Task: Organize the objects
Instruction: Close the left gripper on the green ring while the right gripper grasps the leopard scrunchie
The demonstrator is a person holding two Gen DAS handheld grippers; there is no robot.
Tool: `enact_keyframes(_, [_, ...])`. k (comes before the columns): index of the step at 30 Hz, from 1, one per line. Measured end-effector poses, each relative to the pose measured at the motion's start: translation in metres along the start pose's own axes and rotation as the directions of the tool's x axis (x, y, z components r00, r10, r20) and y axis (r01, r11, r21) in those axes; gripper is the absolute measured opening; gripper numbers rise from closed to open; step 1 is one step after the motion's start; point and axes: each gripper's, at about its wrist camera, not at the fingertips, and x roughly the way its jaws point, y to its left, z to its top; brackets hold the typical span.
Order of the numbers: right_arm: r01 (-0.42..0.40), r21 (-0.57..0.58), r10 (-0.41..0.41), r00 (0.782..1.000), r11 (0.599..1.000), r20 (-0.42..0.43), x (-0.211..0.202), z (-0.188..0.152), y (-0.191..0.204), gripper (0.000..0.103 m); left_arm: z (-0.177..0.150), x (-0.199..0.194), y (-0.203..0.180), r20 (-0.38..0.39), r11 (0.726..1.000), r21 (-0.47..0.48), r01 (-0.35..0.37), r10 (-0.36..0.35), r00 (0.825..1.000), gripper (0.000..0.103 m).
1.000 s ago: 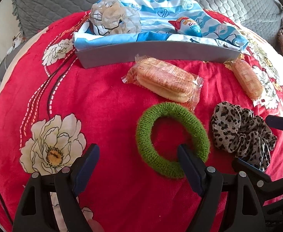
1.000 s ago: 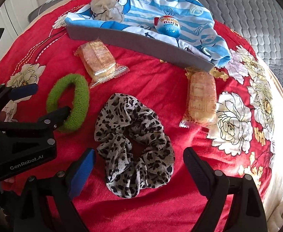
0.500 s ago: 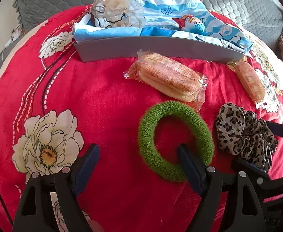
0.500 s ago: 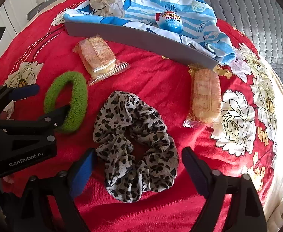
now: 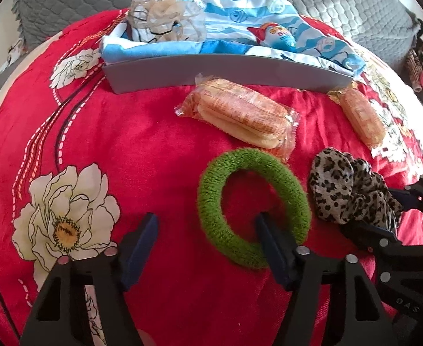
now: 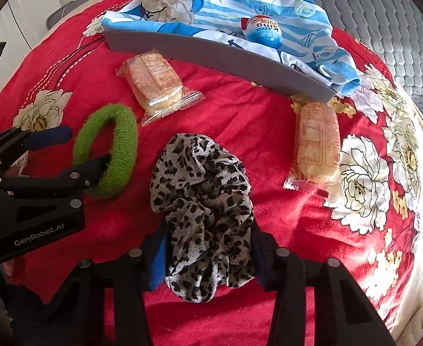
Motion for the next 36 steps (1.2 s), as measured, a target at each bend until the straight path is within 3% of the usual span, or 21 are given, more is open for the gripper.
enact_keyframes(12, [-0.028, -0.007, 0.028, 1.000, 1.000, -0.006, -0.005, -0.003, 0.005, 0.025, -0.002, -0.005, -0.014, 0.000, 0.999, 0.029, 0.023, -0.023, 1.000, 0.037])
enact_keyframes(20, [-0.036, 0.001, 0.036, 0.999, 0.999, 0.004, -0.009, -0.004, 0.005, 0.024, -0.002, -0.008, -0.009, 0.017, 0.999, -0.004, 0.032, -0.032, 0.999, 0.019])
enact_keyframes(36, [-0.050, -0.005, 0.050, 0.999, 0.999, 0.008, -0.013, -0.004, 0.005, 0.019, -0.006, -0.016, -0.013, 0.016, 0.998, -0.059, 0.004, -0.003, 1.000, 0.013])
